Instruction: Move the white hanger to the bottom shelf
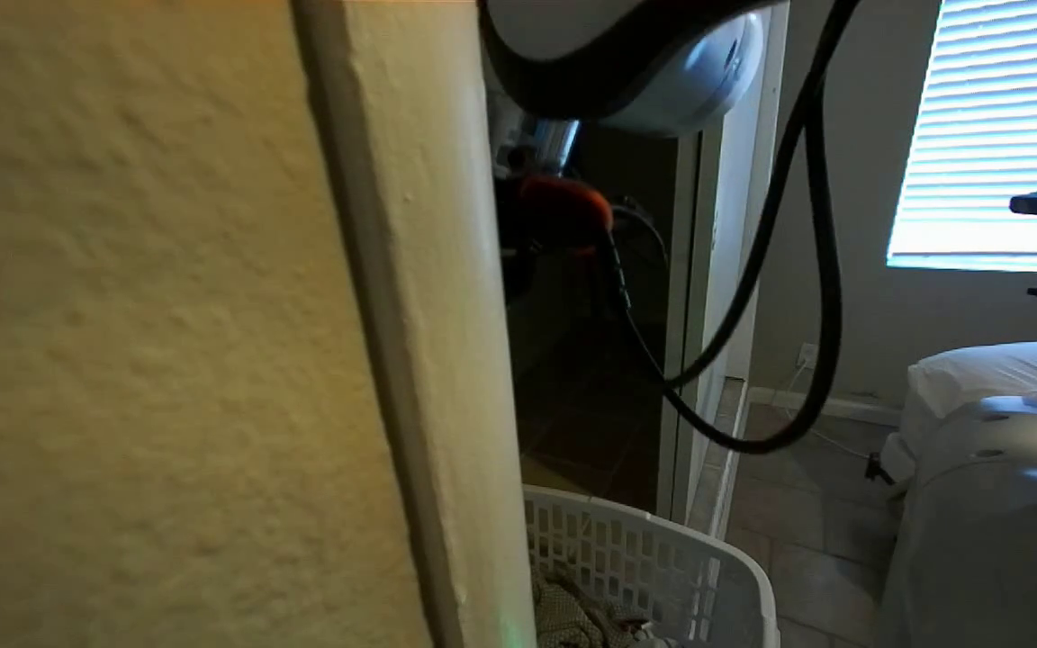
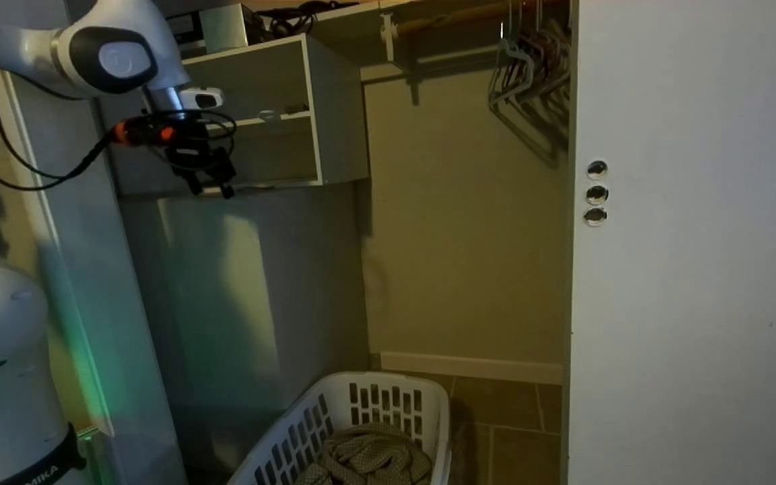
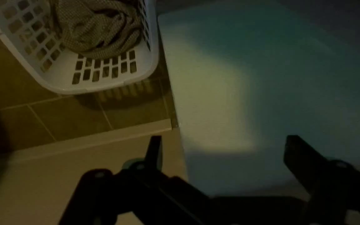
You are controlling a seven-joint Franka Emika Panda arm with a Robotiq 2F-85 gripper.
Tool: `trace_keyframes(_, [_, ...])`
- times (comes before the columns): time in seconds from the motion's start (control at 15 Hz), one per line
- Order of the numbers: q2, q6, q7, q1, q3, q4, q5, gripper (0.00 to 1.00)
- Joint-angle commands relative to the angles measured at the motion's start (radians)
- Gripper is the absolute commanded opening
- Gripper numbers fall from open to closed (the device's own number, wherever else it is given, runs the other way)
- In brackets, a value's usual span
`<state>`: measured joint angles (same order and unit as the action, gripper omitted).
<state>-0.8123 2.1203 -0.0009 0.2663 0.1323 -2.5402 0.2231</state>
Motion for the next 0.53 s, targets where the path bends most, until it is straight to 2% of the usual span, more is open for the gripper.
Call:
trace_keyframes(0.0, [0.054,-0.001,-0.022,0.013,-0.047,0.137,0.068,1.0])
trace_keyframes(0.2, [0.105,-0.018,-0.027,0.013,-0.056,0.225,0.099,1.0])
trace_keyframes(0.27, [0.037,-0.007,-0.016,-0.01,-0.038,0.158,0.072,1.0])
trace_keyframes(0.47, [0.079,-0.009,-0.016,-0.011,-0.039,0.2,0.078,1.0])
